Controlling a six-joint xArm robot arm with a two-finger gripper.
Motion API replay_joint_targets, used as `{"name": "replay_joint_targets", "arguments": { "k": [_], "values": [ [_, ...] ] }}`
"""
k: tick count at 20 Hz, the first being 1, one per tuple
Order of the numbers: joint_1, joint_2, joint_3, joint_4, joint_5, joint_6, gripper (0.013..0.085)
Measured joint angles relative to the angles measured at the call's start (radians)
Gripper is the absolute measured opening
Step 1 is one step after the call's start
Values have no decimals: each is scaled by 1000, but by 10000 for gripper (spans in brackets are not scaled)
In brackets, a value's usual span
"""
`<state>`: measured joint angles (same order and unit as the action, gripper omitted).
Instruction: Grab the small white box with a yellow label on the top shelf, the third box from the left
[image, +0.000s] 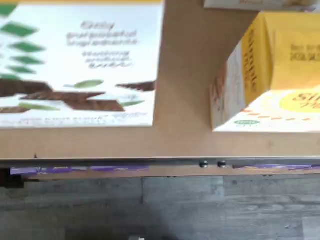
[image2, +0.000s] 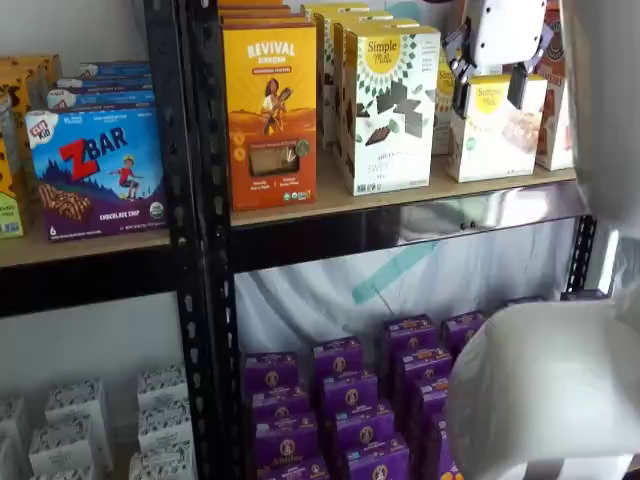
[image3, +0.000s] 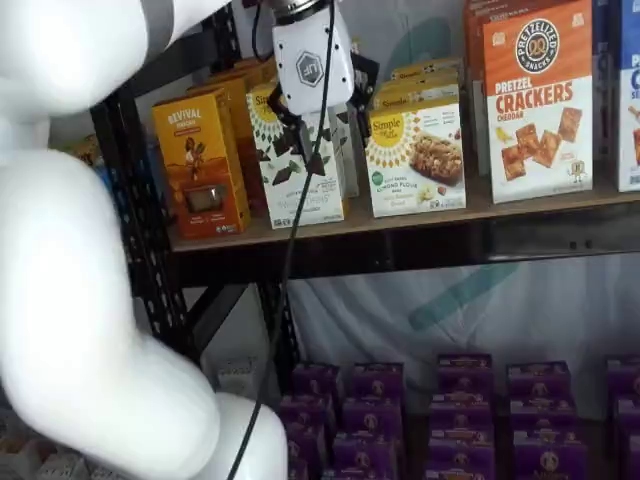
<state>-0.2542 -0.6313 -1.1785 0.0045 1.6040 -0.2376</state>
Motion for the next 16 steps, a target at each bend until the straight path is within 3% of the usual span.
{"name": "replay_joint_targets", "arguments": {
  "k": [9, 16],
  "values": [
    [-106, 82, -74, 43, -15, -102, 850],
    [-152, 118, -114, 56, -24, -147, 850]
  ]
}}
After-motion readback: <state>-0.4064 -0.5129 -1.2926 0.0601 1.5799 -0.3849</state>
